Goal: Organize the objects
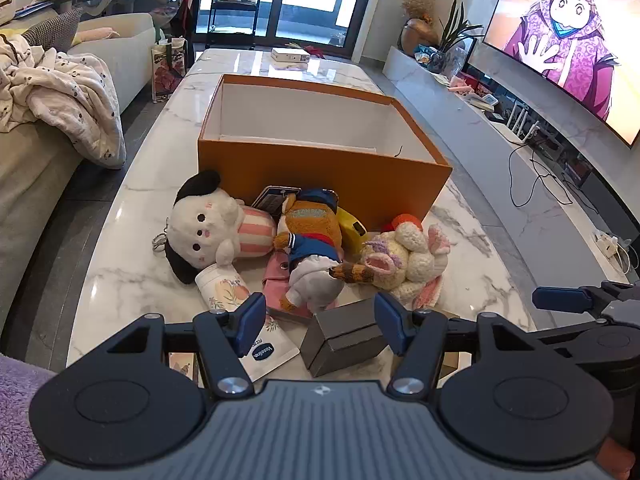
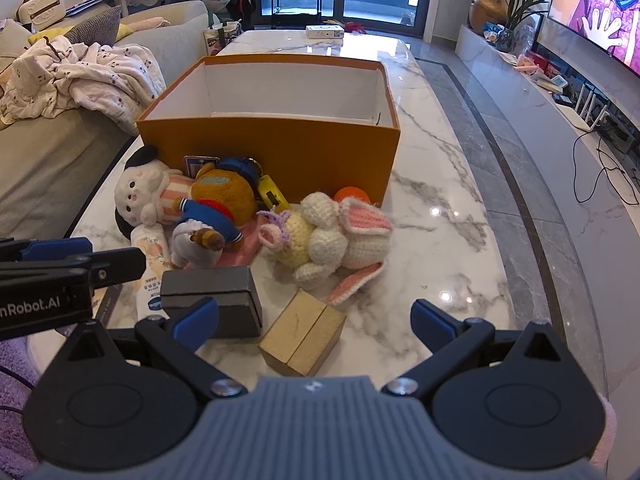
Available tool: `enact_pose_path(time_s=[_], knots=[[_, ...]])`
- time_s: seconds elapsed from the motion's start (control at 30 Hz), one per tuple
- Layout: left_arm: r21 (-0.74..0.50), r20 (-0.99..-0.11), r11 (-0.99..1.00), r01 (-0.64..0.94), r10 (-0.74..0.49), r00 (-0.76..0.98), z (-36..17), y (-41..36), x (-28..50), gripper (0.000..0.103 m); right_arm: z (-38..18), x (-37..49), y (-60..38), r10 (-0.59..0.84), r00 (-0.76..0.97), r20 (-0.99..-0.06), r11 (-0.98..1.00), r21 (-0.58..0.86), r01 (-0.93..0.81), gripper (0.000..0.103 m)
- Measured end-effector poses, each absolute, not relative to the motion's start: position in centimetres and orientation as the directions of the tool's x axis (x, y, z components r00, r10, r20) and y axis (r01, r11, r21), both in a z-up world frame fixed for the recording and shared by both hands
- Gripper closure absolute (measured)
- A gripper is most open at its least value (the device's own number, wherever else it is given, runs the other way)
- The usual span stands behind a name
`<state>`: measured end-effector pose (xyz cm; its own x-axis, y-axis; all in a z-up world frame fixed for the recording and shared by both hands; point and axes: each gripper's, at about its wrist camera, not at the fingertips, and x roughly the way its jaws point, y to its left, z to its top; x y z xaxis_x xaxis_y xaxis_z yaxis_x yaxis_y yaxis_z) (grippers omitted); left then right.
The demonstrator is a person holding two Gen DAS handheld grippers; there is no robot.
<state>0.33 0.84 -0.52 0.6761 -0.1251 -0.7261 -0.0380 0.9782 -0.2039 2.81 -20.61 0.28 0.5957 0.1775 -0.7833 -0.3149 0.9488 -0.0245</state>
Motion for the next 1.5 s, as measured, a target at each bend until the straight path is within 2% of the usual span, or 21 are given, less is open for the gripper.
enact_pose_path(time_s=[0.8, 0.87, 1.03, 1.17, 1.5], knots=[[-0.219, -0.717, 0.975, -0.024, -0.144, 0.682, -0.5, 0.7, 0.0, 0.032, -0.3, 3.1, -20.6, 0.196, 0.573, -0.796, 0.944, -0.004, -0.329, 0.001], [-0.225, -0.713, 0.974, -0.017, -0.153, 0.684, -0.5, 0.8, 0.0, 0.032, -0.5, 3.5, -21.0, 0.206, 0.564, -0.8, 0.948, 0.02, -0.318, 0.007], [-0.232, -0.722, 0.972, 0.033, -0.195, 0.664, -1.2, 0.7, 0.3, 0.044, -1.1, 4.9, -22.6, 0.223, 0.524, -0.822, 0.963, 0.104, -0.248, 0.027], [-0.215, -0.722, 0.97, 0.11, -0.234, 0.651, -1.8, -0.4, 0.4, 0.044, -2.0, 5.8, -23.5, 0.271, 0.467, -0.842, 0.959, 0.195, -0.206, 0.035], [-0.072, -0.724, 0.971, 0.226, -0.207, 0.658, -4.1, -2.3, 1.5, 0.038, -3.8, 6.7, -23.2, 0.303, 0.405, -0.863, 0.95, 0.242, -0.196, 0.036]])
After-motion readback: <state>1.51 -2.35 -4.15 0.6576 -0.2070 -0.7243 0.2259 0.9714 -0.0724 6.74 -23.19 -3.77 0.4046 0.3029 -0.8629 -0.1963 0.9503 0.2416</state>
